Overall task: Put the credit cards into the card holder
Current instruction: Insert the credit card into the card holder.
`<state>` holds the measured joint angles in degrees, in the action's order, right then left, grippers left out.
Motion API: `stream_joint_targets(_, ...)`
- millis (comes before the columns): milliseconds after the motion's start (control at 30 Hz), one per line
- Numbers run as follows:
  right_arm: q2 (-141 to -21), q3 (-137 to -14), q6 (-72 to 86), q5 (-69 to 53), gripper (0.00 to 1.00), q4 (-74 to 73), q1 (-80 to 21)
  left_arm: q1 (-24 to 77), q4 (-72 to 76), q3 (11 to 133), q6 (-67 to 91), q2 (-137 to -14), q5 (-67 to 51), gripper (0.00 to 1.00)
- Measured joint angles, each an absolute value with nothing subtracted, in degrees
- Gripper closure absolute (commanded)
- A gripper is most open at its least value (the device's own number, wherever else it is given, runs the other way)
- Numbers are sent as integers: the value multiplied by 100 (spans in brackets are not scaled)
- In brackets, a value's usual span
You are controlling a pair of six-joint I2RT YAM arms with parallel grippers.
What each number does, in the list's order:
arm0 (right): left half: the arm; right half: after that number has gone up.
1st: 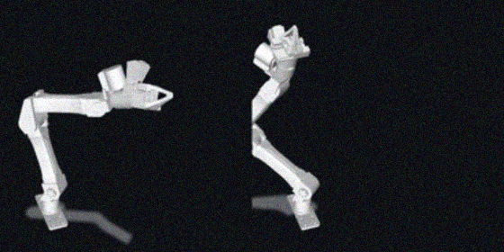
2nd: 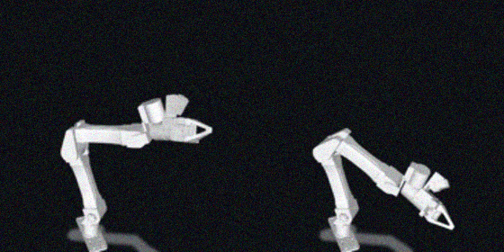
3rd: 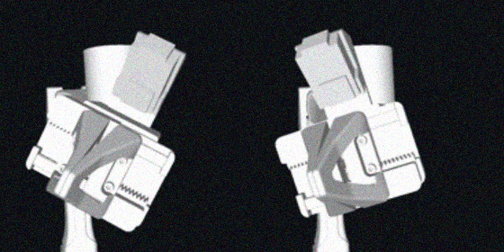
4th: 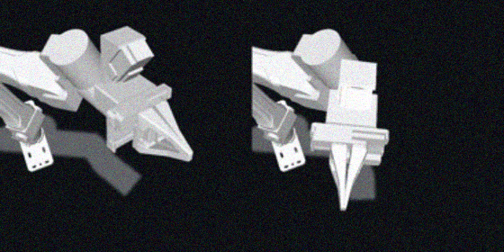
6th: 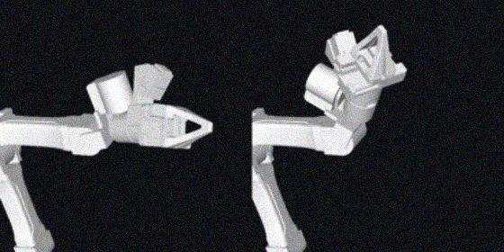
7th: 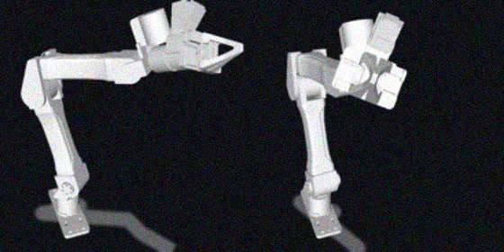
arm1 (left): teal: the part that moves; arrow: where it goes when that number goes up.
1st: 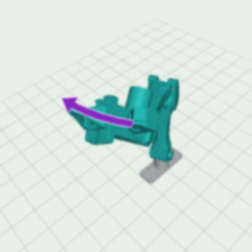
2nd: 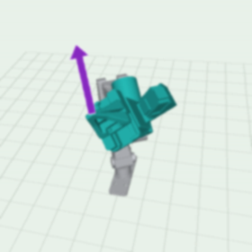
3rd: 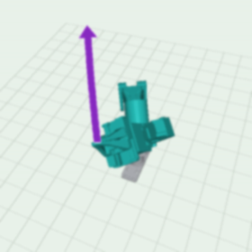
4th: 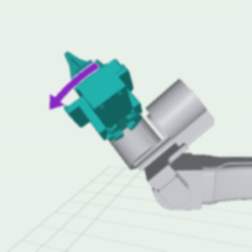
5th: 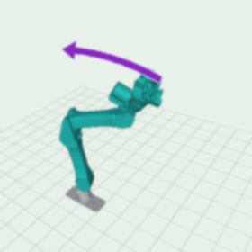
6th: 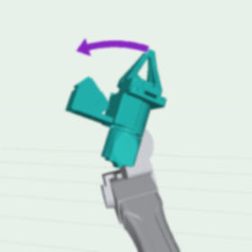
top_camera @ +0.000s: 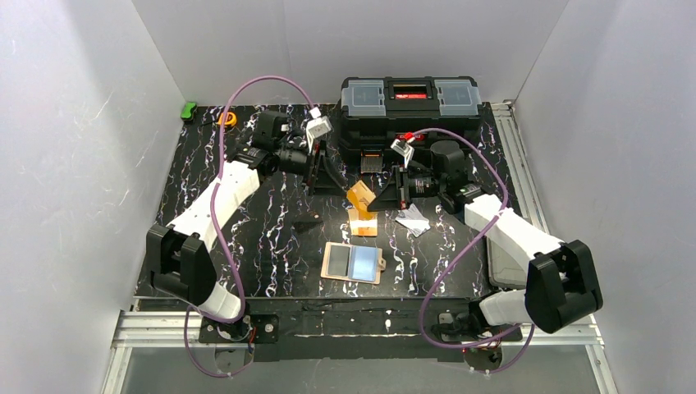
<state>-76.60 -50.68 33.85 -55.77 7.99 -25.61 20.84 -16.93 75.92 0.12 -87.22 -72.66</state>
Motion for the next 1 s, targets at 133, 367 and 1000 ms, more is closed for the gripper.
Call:
stream_joint_targets(133, -7743, -5113, 2788, -5321, 99, -449, -2561, 2115, -3247, 7428, -2364, -8720, -6630, 42)
stream_joint_targets(367, -7924, -4626, 2368, -4805, 99, -1892, -2598, 2355, -4335, 5966, -5500, -8626, -5306, 42)
stream_joint_targets(1000, -7553, -3743, 2687, -3863, 99, -2910, -3013, 3308, -3153, 4731, -7120, -8466, -4029, 43)
